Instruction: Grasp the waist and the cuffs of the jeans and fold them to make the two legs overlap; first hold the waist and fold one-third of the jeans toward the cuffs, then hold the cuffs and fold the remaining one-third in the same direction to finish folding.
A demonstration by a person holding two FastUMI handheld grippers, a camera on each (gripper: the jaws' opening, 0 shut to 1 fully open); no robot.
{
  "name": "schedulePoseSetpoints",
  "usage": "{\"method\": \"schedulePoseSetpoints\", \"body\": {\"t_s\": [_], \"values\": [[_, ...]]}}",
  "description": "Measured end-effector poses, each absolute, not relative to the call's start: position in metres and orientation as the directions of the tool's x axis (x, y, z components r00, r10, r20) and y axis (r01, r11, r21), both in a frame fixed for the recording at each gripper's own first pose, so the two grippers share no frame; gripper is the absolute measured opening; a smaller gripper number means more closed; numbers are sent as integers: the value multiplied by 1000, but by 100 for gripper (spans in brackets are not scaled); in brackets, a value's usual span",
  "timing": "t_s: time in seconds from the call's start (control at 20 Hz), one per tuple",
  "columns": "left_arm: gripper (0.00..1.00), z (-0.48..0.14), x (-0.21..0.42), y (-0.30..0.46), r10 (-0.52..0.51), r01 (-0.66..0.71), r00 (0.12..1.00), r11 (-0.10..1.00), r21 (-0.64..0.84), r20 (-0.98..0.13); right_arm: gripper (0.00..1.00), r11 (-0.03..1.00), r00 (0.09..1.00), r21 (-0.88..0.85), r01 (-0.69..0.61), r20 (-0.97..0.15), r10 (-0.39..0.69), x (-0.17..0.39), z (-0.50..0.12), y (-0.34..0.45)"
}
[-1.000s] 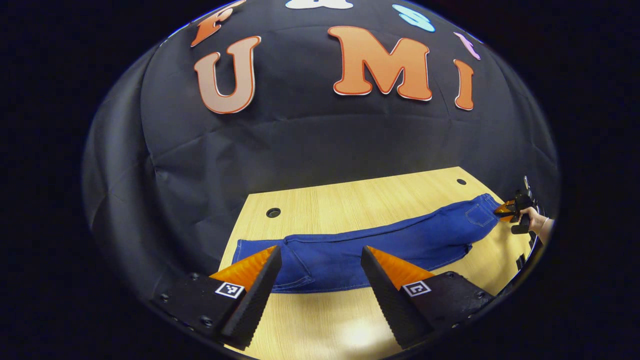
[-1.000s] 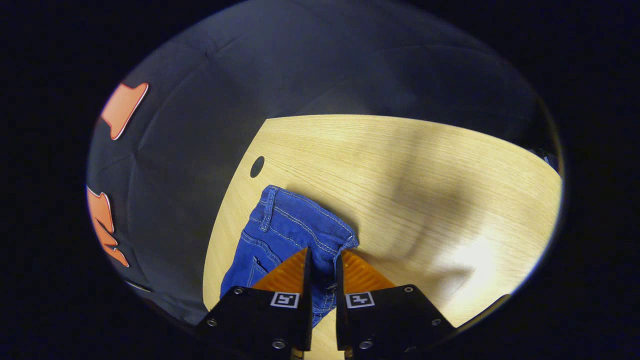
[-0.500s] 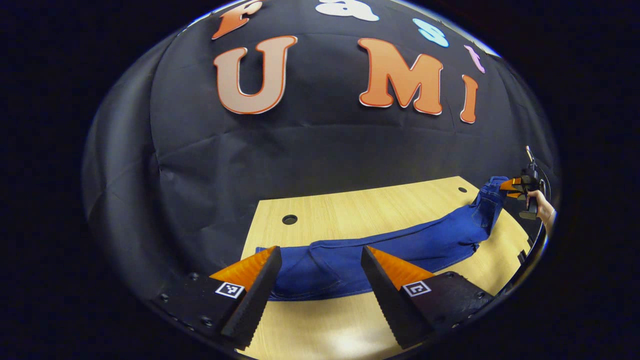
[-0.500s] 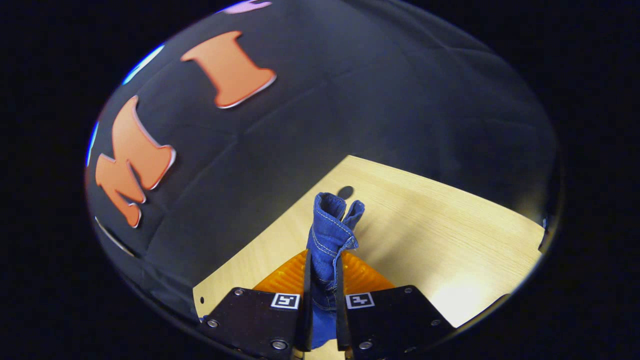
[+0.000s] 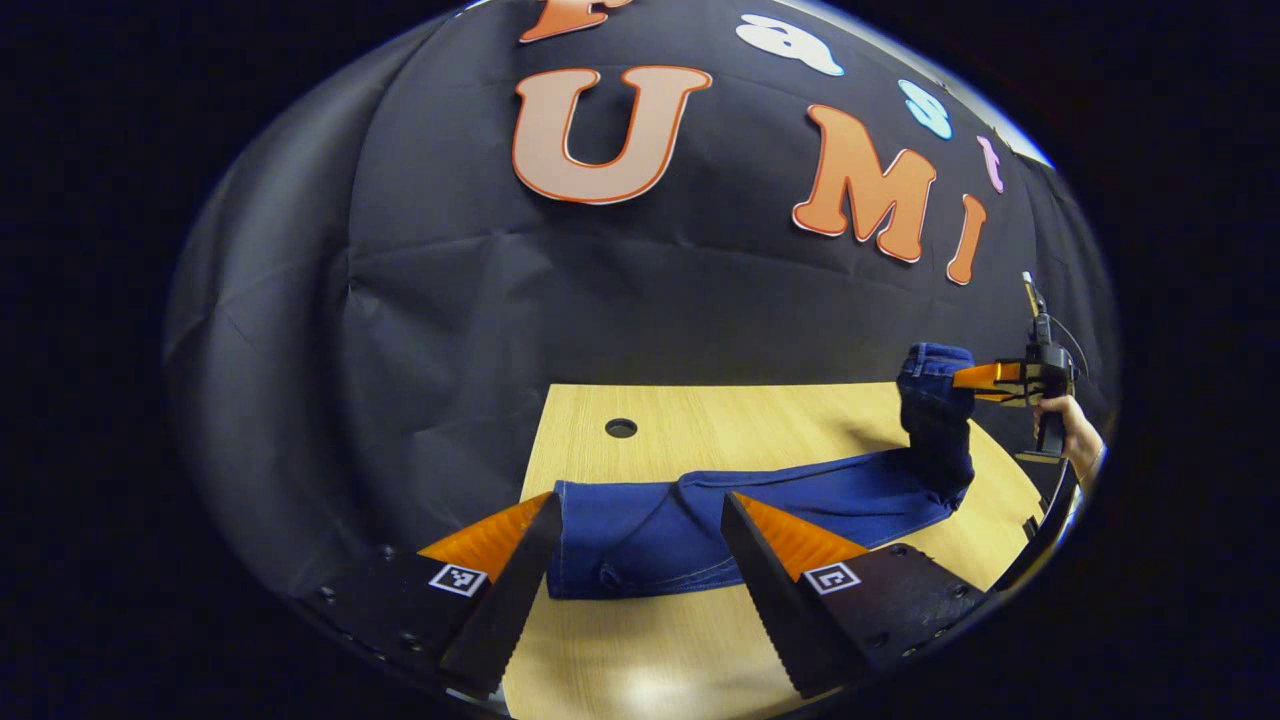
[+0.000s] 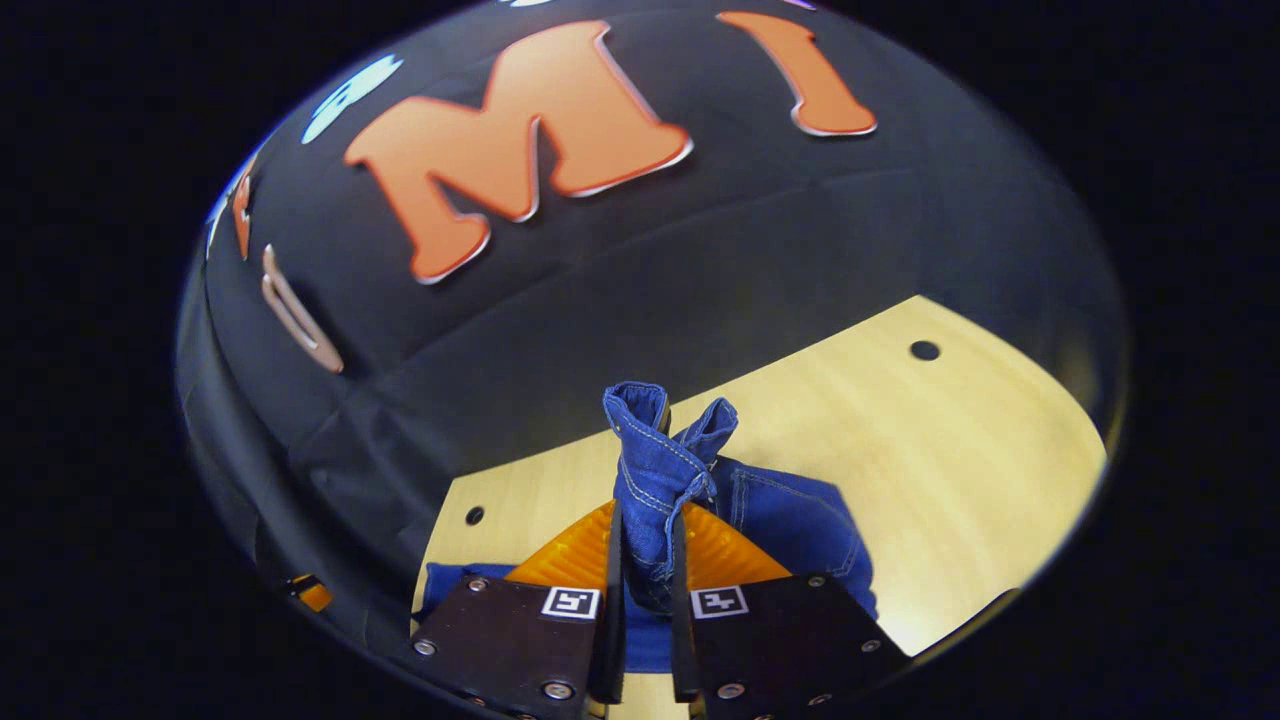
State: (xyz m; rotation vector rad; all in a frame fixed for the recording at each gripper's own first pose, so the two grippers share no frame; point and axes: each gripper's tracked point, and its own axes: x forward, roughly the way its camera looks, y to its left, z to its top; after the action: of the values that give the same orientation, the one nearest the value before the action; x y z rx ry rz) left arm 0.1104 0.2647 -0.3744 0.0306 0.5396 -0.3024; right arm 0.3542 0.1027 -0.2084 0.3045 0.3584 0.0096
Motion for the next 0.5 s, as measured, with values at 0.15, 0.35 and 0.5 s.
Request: {"method": "schedulePoseSetpoints", "body": {"t_s": [0.15, 0.35, 0.5], "values": [[99, -388, 113, 281, -279, 279, 808, 957, -80, -519, 19, 975, 895, 220, -11, -433, 108, 360, -261, 146], [98, -402, 113, 295, -283, 258, 799, 958, -124, -530, 19, 991, 818, 124, -48, -565, 110, 364, -333, 163], [96, -416, 114, 299, -278, 221, 793, 961, -168, -542, 20, 993, 781, 81, -90, -613, 121, 361, -364, 169]]}}
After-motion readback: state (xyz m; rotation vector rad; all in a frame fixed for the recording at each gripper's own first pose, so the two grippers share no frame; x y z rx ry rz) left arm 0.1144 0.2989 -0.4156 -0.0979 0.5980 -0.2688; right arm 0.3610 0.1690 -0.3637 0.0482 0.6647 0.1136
